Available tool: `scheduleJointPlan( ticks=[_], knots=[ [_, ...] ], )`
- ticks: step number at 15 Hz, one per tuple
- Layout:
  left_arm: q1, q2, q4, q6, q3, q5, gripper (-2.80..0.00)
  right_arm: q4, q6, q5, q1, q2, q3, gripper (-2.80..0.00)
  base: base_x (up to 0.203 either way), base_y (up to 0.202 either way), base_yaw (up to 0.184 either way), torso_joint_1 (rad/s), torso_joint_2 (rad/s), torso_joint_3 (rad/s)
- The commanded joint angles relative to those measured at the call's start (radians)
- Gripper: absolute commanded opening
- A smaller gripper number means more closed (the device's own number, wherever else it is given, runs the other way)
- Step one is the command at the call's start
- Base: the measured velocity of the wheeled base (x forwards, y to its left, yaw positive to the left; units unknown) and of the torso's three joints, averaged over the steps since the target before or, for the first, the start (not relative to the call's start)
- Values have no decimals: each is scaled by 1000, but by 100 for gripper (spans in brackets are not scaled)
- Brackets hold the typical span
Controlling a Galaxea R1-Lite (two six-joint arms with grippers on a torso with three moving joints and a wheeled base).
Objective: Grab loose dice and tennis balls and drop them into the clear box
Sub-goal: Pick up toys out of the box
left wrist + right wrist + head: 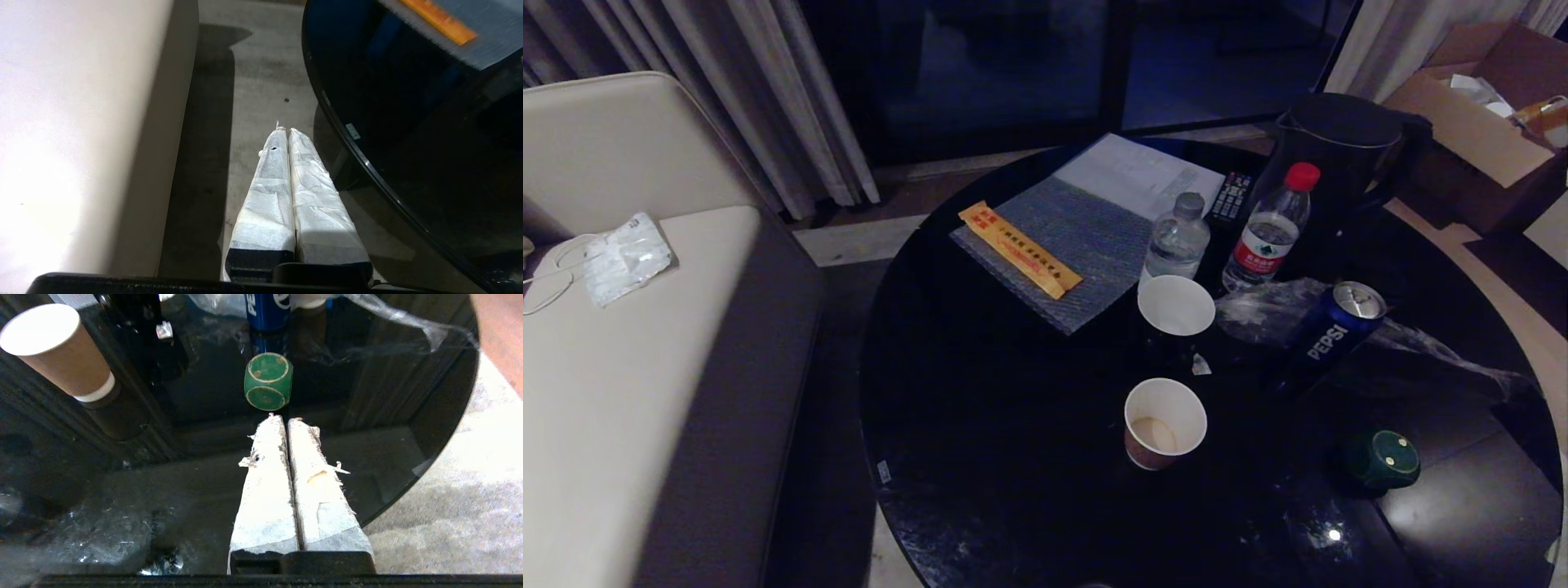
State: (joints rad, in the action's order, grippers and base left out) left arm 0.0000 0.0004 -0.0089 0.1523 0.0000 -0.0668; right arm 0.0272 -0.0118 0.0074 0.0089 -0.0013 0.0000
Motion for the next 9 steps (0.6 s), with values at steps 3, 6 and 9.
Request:
scheduleJointPlan(
  ticks=[3,6,9],
  knots=[
    [0,0,0,0,0,-1,-280,0,0,0,0,1,11,-280,0,0,0,3,4,-73],
    [0,-1,0,0,0,1,-280,-4,3,1,0,1,9,-280,0,0,0,1,1,-13],
    [0,0,0,0,0,0,-280,-46,17,3,0,1,-11,-280,0,0,0,0,0,0]
  ],
)
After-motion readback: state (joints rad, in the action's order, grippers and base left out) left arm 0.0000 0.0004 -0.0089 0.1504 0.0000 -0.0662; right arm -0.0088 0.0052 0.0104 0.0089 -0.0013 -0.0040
